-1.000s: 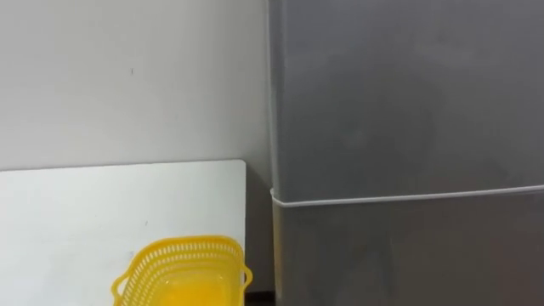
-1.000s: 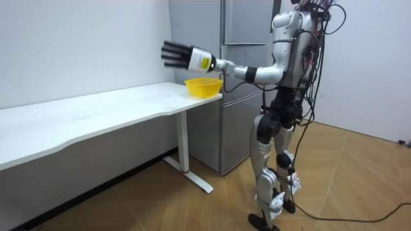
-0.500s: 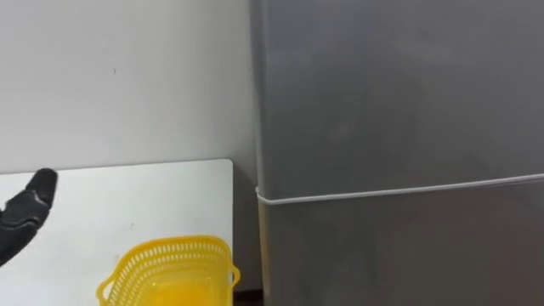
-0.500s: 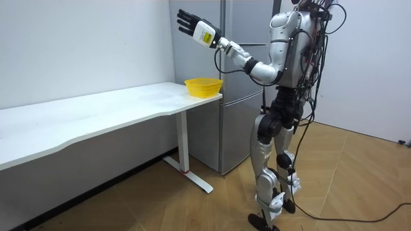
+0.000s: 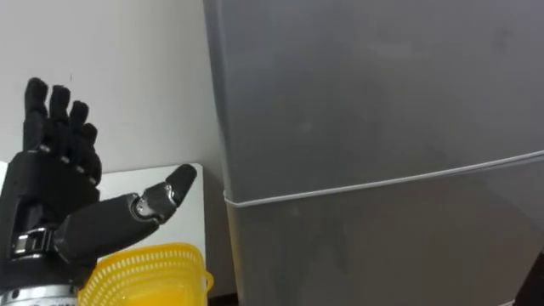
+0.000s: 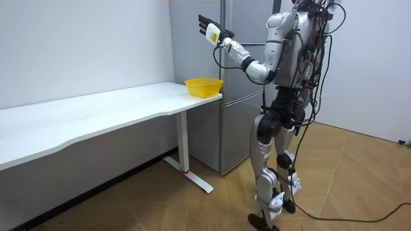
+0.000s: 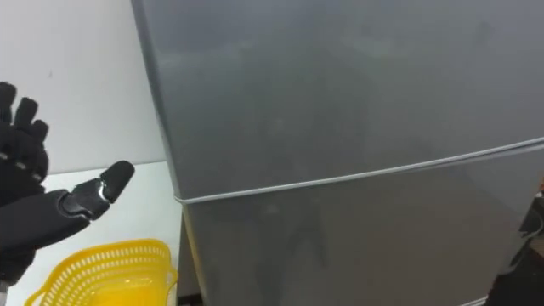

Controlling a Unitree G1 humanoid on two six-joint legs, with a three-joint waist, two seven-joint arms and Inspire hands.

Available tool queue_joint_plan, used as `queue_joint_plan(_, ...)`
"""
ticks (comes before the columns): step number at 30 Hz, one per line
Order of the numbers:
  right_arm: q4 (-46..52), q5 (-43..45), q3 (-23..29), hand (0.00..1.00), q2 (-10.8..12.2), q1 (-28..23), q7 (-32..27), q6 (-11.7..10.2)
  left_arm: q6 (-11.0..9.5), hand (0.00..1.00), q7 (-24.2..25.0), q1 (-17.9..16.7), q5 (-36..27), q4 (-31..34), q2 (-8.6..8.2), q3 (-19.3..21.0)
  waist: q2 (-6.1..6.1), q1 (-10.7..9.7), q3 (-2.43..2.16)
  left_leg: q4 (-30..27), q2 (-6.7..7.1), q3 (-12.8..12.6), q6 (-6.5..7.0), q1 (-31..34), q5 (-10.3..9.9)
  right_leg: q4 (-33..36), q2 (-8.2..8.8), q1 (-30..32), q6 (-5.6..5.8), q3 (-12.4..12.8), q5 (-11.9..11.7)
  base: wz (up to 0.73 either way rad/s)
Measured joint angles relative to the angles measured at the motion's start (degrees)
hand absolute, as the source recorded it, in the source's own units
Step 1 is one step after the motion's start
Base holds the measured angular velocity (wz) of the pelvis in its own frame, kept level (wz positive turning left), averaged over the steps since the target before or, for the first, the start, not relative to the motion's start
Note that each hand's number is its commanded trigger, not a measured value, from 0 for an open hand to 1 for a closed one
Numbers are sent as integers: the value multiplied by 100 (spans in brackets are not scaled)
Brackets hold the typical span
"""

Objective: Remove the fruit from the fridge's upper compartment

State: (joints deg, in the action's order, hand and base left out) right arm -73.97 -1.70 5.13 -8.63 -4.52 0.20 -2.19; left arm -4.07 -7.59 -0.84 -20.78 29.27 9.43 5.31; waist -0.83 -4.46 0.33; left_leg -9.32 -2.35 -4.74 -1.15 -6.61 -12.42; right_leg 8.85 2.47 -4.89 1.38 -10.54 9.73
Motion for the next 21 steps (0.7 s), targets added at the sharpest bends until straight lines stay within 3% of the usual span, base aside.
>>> queue_joint_plan(13, 33, 17, 5, 0, -5, 61, 62, 87, 382, 0, 628, 48, 14, 1, -1, -2, -29, -15, -18, -1, -1, 18, 0, -4, 0, -8, -8, 18, -5, 44, -3, -1)
queue_joint_plan(21, 32, 12, 7, 0, -9, 60, 55, 96, 416, 0, 719, 69, 19, 2, -1, -9, -41, -36, -25, -1, -3, 17, 0, -10, 0, -7, -11, 16, -10, 56, -7, 0)
